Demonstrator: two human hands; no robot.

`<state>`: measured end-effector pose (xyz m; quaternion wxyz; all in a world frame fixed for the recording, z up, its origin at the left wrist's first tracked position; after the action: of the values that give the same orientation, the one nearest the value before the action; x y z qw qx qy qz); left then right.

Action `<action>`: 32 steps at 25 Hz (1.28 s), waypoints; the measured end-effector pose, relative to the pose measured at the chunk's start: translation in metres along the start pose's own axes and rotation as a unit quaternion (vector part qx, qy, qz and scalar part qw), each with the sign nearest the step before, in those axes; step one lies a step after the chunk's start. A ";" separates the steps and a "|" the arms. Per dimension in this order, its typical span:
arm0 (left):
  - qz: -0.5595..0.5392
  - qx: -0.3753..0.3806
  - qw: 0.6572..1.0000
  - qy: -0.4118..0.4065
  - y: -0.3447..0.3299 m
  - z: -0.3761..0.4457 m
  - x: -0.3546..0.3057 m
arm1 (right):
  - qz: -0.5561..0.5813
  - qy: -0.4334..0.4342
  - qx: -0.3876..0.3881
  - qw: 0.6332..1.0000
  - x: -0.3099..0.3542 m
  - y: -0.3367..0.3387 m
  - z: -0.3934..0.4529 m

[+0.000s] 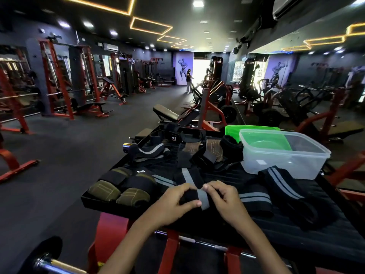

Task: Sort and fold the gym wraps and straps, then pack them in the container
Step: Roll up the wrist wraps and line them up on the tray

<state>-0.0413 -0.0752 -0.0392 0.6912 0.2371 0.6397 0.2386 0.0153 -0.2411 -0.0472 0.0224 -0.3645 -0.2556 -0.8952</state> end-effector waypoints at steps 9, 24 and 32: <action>0.236 0.098 0.967 -0.022 0.031 0.009 -0.016 | -0.197 0.134 0.073 0.968 0.020 0.002 0.016; -0.103 -0.057 0.990 -0.076 0.016 0.009 -0.009 | -0.202 0.187 -0.113 0.955 0.013 -0.002 0.023; -0.205 -0.278 0.937 -0.051 -0.017 0.015 -0.014 | -0.179 0.217 -0.173 0.944 0.025 -0.013 0.012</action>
<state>-0.0265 -0.0981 -0.0382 0.7949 -0.0895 0.5466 0.2475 0.0015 -0.2204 -0.0289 -0.1467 -0.1083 -0.1468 -0.9722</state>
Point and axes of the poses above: each hand's wrist, its own z-axis towards the middle knuckle, its own y-axis out of the back of the hand, x = y × z, the point moved 1 cm from there along z, towards the middle knuckle, and after that the axes turned 12 degrees about y, right-handed, at the moved point
